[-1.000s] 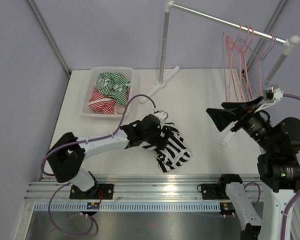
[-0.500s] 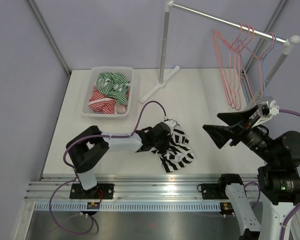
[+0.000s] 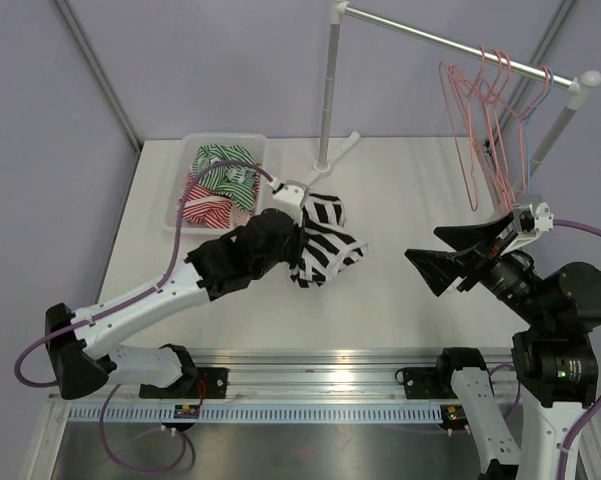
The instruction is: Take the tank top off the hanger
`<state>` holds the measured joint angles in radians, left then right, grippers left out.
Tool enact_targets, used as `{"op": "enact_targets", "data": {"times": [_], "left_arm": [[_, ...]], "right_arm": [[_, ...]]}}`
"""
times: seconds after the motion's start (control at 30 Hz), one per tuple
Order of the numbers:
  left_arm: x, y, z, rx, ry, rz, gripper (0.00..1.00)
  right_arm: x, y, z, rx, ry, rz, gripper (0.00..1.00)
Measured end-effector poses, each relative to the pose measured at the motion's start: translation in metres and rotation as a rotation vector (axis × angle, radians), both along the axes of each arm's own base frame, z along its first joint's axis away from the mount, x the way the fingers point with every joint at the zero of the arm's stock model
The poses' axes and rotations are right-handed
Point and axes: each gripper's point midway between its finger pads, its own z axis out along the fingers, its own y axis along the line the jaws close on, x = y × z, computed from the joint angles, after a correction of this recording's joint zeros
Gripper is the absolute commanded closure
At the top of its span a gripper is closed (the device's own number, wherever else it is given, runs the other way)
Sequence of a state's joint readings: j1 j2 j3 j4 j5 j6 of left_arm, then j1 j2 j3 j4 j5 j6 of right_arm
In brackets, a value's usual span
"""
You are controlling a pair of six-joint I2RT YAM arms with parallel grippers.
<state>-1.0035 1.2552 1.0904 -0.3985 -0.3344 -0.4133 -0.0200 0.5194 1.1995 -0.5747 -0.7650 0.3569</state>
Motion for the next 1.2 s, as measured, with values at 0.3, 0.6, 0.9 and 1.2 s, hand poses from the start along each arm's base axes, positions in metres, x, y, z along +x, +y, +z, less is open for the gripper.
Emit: {"op": "enact_targets", "data": {"times": [0.3, 0.6, 0.9, 1.2], "left_arm": [[0.068, 0.088, 0.141, -0.046, -0.174, 0.31, 1.0], [0.163, 0.185, 0.18, -0.042, -0.148, 0.58, 1.0], [0.286, 0.225, 0.063, -0.047, 0.141, 0.594, 1.0], [0.316, 0.24, -0.125, 0.04, 0.5, 0.668, 1.0]], "right_arm": [[0.002, -0.002, 0.003, 0.016, -0.016, -0.021, 0.0], [-0.005, -0.001, 0.008, 0.034, -0.039, -0.017, 0.0], [-0.01, 0.001, 0.002, 0.065, -0.021, 0.0, 0.01], [-0.018, 0.005, -0.004, 0.07, -0.014, 0.026, 0.0]]}}
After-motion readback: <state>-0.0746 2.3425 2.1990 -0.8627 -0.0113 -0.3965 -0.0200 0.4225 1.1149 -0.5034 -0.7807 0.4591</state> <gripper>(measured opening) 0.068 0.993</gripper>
